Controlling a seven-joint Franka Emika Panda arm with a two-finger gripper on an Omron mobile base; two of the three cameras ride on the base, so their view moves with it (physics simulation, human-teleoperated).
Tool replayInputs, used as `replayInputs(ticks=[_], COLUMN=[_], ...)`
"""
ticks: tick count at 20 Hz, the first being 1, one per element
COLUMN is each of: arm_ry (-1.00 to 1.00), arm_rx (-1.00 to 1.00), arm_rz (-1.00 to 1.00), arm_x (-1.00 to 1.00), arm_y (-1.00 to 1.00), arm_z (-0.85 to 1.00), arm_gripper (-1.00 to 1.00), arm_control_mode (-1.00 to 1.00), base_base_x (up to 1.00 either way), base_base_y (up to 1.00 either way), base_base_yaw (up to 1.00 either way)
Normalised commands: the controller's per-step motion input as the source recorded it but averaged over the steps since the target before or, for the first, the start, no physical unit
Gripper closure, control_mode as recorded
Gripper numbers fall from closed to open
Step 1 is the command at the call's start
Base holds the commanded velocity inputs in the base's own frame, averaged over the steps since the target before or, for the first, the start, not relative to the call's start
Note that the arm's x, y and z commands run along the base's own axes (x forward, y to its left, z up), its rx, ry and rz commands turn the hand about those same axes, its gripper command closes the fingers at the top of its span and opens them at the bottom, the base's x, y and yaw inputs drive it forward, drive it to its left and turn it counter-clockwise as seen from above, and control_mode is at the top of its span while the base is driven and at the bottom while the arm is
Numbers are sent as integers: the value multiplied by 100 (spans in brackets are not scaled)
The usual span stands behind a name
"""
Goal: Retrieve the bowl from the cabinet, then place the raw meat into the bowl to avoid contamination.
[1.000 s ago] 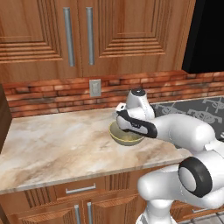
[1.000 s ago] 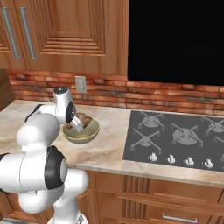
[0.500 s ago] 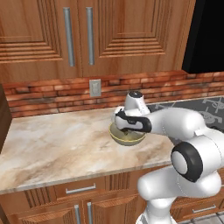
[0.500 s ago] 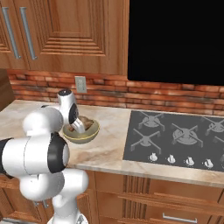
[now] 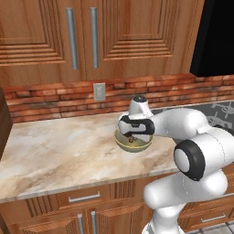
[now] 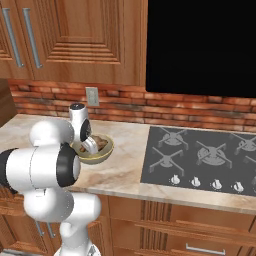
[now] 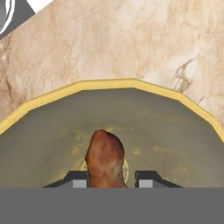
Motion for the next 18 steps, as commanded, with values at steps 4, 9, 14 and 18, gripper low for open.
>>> replayInputs(ticks=[4,9,14,18], arm_ry=[1,1,2,3], arm_rx=[0,0,0,0], arm_rz=[0,0,0,0], arm_x=[15,11,3,2], arm_y=[0,0,5,8], arm_z=[0,3,0,0], arm_gripper=[100,100,100,100], arm_control_mode=[-100,-100,-100,-100], base_base_x=[0,0,0,0], base_base_y=[0,0,0,0], base_base_yaw=[0,0,0,0])
